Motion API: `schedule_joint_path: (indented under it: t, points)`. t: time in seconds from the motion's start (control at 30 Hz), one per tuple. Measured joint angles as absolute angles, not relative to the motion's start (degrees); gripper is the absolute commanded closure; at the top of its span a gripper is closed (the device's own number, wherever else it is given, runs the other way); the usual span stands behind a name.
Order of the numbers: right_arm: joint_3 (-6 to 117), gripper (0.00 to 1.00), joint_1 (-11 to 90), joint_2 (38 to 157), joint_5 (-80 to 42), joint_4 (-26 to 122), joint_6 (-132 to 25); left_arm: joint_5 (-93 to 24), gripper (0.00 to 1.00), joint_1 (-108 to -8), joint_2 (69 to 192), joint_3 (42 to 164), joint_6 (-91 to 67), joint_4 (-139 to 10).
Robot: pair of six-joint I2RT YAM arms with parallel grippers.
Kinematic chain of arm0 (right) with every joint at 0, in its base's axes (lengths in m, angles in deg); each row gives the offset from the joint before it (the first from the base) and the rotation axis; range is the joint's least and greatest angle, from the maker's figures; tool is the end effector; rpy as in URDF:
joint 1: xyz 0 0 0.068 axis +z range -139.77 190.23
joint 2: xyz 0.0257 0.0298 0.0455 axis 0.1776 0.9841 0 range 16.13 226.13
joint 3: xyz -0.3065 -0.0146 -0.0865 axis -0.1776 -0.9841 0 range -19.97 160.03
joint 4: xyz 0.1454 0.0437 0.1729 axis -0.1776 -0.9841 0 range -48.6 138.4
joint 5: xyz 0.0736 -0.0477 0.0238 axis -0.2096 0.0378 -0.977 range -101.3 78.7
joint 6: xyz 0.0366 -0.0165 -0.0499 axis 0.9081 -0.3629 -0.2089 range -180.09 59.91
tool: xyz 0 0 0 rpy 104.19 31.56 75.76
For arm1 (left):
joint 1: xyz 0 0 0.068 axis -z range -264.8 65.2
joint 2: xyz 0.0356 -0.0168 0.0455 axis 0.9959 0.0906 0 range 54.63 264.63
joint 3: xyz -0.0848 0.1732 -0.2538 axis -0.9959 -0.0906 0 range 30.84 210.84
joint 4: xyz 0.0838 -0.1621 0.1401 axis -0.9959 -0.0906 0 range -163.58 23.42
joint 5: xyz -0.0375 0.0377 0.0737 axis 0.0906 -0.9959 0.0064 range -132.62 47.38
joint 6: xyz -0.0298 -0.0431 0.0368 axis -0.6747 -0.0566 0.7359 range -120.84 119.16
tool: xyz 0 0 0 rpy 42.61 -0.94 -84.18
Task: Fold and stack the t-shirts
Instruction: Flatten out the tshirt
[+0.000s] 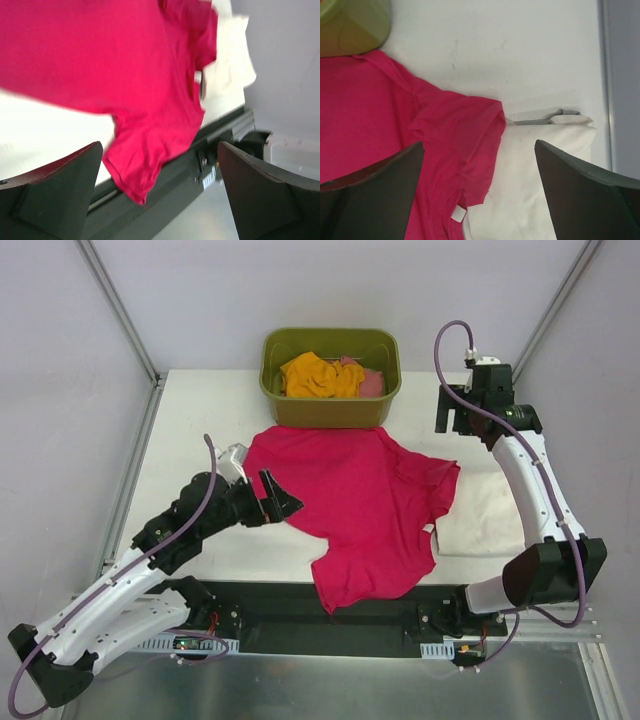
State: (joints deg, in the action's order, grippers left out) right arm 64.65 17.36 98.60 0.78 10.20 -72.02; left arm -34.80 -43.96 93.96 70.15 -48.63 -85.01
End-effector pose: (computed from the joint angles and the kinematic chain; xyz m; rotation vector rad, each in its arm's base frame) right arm 0.2861 0.0254 0.4179 -0.2469 2.1838 -0.2786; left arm 0.0767 -0.0752 0.3317 -0.0236 2.0706 -1.1422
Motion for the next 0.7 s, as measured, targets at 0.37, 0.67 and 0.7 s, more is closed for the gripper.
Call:
schedule_joint_path:
  t: [0.37, 0.67, 0.7]
  points:
    - [44.76, 0.03, 33.43, 85.55, -9.76, 12.13, -64.39, -50.04, 0.01, -55.33, 104.08, 78.74, -44.28, -88.66]
    - [30.55, 0.03, 41.45, 94.36, -13.08, 14.07, -49.88, -46.04, 0.01, -74.13, 113.94, 74.52, -44.35, -90.08]
    - [29.83, 0.03, 41.45, 95.59, -13.10, 14.40, -48.48, -45.80, 0.01, -75.09, 115.21, 74.26, -44.35, -90.08]
